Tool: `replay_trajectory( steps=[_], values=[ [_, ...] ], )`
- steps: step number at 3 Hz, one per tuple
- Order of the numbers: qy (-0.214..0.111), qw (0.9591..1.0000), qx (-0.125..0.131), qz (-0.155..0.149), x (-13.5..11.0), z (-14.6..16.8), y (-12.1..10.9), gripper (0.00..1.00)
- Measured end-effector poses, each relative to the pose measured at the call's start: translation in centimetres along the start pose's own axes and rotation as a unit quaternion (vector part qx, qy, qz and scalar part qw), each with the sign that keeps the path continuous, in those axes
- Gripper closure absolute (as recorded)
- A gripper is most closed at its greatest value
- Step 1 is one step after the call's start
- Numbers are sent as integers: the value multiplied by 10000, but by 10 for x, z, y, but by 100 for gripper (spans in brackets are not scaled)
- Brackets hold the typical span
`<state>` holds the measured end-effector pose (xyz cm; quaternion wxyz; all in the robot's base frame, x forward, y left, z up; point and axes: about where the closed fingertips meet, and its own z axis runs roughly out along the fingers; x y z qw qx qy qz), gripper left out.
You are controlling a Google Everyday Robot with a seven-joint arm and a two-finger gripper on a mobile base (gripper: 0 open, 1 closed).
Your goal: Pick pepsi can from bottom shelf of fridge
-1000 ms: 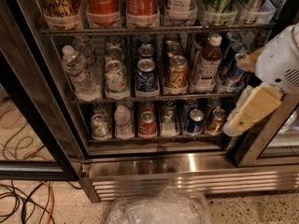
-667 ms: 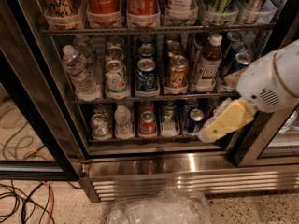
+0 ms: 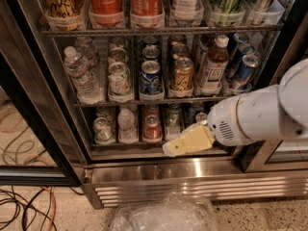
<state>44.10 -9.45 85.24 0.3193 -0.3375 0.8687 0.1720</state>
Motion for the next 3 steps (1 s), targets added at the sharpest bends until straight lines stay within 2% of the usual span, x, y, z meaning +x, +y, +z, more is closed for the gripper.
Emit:
replay_trajectory(
  steps=[1, 2, 3],
  values=[
    [-228, 9971, 404, 604, 6, 22, 4, 0],
    [-417, 9912, 851, 920, 3, 36, -7, 0],
    [-476, 9875, 915, 1193, 1, 35, -11, 0]
  ],
)
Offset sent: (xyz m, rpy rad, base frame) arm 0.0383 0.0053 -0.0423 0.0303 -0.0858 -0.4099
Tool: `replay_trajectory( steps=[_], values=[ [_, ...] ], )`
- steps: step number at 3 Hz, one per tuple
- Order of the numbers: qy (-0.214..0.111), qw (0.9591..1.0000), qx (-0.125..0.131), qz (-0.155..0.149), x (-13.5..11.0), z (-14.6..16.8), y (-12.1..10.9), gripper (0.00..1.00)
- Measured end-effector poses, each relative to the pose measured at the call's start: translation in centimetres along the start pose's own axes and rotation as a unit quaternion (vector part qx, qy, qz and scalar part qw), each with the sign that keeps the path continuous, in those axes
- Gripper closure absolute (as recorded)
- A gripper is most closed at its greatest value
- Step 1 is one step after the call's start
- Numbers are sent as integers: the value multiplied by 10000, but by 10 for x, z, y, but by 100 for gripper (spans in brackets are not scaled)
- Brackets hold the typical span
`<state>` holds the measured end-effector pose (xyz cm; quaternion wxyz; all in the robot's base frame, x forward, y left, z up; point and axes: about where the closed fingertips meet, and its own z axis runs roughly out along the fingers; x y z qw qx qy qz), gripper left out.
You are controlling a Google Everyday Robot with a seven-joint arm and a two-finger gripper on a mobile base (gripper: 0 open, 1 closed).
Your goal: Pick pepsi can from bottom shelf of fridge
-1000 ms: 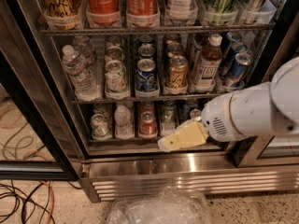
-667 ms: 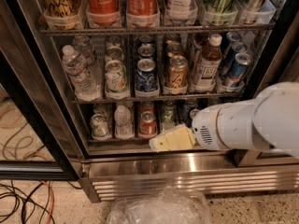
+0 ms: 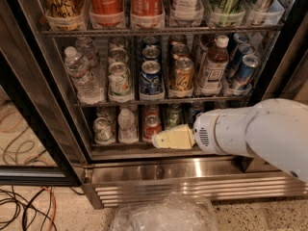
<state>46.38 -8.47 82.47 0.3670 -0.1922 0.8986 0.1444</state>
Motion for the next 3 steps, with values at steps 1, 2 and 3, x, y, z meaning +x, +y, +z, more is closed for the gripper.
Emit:
replay_trajectory(
  steps=[1, 2, 3],
  values=[
    [0, 10000, 0, 0, 0, 0, 0, 0],
    [-233, 9997, 57, 49, 1, 8, 0, 0],
    [-287, 9987, -23, 410, 52, 47, 8, 0]
  ],
)
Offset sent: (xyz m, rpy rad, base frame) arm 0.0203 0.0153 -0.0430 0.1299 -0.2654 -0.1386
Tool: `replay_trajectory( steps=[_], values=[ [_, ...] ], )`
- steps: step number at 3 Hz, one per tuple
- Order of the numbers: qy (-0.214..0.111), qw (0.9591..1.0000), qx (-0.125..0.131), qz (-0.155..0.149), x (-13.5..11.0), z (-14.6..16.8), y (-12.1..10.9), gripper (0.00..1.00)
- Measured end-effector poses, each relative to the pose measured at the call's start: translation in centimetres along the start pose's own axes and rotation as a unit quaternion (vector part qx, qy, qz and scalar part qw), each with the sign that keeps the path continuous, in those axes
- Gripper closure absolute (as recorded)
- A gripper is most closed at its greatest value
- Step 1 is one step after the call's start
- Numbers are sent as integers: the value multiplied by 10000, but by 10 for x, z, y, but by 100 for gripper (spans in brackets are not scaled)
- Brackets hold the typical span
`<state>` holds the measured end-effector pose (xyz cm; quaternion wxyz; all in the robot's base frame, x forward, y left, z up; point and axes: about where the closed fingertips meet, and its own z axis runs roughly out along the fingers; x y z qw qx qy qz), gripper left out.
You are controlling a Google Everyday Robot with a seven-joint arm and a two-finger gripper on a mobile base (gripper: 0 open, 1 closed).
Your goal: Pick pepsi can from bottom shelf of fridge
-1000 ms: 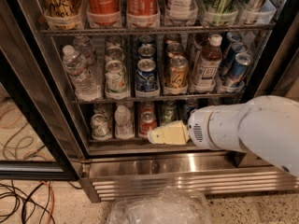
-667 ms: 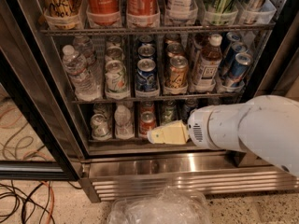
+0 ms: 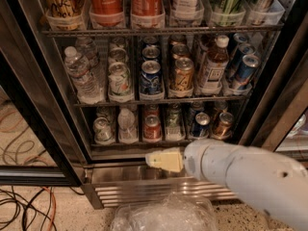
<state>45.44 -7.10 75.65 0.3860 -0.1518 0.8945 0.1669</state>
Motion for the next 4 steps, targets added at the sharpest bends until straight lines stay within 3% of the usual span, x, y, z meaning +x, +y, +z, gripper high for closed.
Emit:
replay_trajectory(
  steps=[1, 2, 3, 4],
  values=[
    [21, 9996, 189, 217, 57, 19, -3, 0],
    [-109, 9963, 577, 632, 95, 19, -26, 0],
    [-281, 9928, 798, 853, 105, 45, -42, 0],
    [-766, 9842, 896, 1321, 82, 80, -47, 0]
  ],
)
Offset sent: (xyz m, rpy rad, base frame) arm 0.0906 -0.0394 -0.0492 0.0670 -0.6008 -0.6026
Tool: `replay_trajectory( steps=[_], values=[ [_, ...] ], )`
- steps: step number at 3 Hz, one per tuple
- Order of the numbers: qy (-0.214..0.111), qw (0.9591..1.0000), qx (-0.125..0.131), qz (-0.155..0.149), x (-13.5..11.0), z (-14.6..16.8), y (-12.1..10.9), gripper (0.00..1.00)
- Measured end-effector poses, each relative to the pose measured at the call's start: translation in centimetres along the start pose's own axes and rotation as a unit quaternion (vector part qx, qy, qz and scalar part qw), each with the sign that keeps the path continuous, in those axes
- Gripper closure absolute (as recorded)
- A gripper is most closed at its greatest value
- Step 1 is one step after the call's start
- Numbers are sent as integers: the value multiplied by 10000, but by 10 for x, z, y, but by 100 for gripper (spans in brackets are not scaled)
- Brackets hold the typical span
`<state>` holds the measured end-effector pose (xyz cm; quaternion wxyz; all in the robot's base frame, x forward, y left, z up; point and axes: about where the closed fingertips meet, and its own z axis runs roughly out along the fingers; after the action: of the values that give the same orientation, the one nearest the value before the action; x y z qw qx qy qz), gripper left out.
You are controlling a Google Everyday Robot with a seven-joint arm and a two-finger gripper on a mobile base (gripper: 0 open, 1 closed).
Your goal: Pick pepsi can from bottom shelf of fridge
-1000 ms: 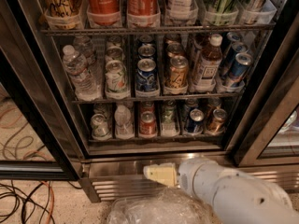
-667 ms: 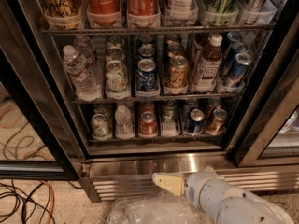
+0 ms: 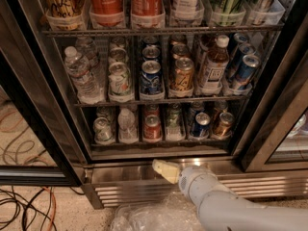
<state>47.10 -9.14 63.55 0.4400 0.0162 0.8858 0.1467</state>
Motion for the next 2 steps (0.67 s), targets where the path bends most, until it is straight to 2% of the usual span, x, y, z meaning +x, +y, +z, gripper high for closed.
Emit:
replay_trajectory(
  steps=[1, 2],
  values=[
    [-315, 9994, 140, 53, -14, 5, -8, 0],
    [-435, 9990, 87, 79, -16, 9, -7, 0]
  ],
)
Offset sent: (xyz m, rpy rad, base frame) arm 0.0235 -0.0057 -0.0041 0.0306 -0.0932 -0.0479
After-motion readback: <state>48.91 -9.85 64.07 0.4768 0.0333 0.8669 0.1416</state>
